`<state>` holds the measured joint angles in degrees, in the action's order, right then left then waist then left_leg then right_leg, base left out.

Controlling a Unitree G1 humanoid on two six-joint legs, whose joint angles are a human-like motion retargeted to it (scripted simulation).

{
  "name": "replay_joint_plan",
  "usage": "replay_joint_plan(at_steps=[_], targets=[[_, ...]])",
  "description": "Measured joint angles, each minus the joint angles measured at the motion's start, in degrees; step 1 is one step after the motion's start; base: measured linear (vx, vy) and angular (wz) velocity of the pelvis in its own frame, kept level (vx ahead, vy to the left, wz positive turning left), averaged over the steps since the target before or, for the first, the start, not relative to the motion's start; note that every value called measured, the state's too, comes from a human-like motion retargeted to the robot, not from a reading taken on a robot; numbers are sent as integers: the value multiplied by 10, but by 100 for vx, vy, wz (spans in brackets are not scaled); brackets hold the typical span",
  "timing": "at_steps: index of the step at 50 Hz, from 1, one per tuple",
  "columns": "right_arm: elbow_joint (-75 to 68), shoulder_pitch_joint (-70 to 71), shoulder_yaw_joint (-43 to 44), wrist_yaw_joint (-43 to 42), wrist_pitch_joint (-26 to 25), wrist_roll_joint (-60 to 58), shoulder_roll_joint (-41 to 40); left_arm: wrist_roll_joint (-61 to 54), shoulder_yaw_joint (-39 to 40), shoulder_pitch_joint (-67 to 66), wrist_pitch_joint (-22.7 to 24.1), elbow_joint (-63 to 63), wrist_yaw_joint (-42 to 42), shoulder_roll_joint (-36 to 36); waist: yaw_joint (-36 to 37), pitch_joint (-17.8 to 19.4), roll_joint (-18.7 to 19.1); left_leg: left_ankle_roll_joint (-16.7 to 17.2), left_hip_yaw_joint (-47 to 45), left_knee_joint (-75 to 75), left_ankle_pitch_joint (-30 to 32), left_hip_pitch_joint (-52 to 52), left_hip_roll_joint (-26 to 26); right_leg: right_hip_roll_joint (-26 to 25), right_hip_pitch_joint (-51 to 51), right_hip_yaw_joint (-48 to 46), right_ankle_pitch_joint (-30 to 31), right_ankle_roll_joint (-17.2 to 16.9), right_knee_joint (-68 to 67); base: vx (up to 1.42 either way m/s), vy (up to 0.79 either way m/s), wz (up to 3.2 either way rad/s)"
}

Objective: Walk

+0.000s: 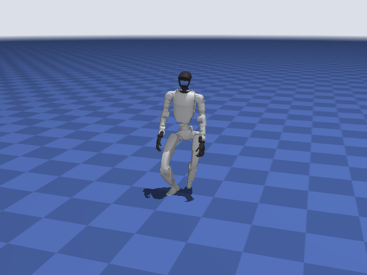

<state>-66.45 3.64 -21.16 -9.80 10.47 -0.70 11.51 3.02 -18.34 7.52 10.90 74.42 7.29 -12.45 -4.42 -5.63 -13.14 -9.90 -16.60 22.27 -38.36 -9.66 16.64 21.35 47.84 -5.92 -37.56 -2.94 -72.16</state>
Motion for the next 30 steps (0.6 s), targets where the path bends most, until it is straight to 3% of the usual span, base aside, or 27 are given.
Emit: replay_joint_plan(at_steps=[5,7,10,15,20,24,27,30], targets=[[-7,-9,-4,2,-1,-3,-6,-1,-7,15,11,-9,3,-2,3,-27,12,14,-9,-23,8,5,-16,-35,29,-35,26,-22,136,15,-5,-29],[-11,-17,-7,4,-1,-4,-8,1,-11,13,14,-12,4,1,3,-30,3,20,-18,0,2,3,-15,-27,38,-36,30,-29,145,10,-6,-26],[-20,-17,-9,12,0,-2,-12,-2,-14,16,18,-12,0,-2,9,-43,15,22,-11,15,-15,4,-36,-50,19,-64,46,-25,185,16,-5,-47],[-34,-28,-10,14,2,3,-11,-4,-14,-4,20,-5,-4,0,9,-50,8,38,9,114,-37,-4,-53,-57,2,-52,50,-16,140,11,-8,-48],[-42,-29,-9,7,10,10,-3,-12,0,-25,23,4,-11,-7,19,-45,56,78,27,276,-34,-19,-150,-143,-77,-80,56,9,171,8,-9,-68],[-26,-29,-9,-5,12,5,7,-12,8,-46,21,1,-10,-14,31,-41,91,106,25,458,50,-60,-256,-216,-115,-88,55,35,193,-1,-9,-81],[-9,-22,-8,-17,10,-3,18,-8,9,-53,13,-5,-9,-20,45,-37,112,100,34,581,97,-108,-329,-268,-138,-86,55,56,219,-4,-6,-95],[5,-11,-8,-28,8,-9,26,-4,7,-55,7,-10,-9,-24,57,-32,117,76,43,662,97,-160,-371,-296,-155,-70,50,66,233,-4,-3,-94]])
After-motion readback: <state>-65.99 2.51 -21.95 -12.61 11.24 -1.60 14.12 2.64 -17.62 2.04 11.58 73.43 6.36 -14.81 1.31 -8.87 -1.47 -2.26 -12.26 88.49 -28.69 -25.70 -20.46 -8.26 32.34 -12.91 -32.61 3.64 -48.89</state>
